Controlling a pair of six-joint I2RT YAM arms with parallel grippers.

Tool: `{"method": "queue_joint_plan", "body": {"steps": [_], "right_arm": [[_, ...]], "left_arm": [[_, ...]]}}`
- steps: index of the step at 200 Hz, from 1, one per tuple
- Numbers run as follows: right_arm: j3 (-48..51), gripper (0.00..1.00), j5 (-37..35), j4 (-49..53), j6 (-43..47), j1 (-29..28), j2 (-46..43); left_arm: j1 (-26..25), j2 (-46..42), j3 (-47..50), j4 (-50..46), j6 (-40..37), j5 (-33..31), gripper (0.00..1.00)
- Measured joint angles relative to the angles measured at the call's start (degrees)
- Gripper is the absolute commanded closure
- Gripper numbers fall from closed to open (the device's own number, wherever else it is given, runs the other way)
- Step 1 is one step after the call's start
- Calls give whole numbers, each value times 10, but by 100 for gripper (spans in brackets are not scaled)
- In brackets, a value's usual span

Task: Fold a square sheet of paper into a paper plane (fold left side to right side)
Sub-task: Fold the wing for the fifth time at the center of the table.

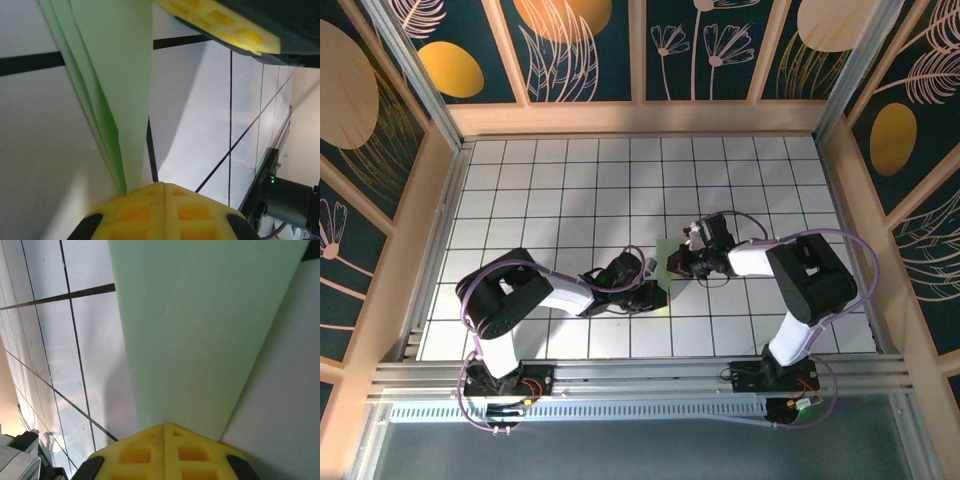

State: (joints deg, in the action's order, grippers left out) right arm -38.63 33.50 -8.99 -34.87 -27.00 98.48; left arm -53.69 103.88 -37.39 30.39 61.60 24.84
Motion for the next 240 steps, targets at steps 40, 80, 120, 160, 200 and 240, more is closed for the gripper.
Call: {"method": "queue_joint_plan", "body": {"steps": [40,80,120,160,200,240], "right_arm": [[0,100,0,0,0,0,0],[0,100,0,0,0,0,0],[-1,100,0,0,0,0,1],[-2,100,-1,2,0,-1,1],[-3,100,-2,2,0,-2,1],[-4,100,-2,4,0,-2,2]], "left_arm": [[-1,1,1,1,0,0,95],[-1,-3,7,10,4,0,93],[0,-43,7,8,4,-9,93],[16,-45,4,-7,-3,-11,94],[27,-17,-19,-14,-18,-10,94],[27,3,-27,-14,-22,-6,95]]}}
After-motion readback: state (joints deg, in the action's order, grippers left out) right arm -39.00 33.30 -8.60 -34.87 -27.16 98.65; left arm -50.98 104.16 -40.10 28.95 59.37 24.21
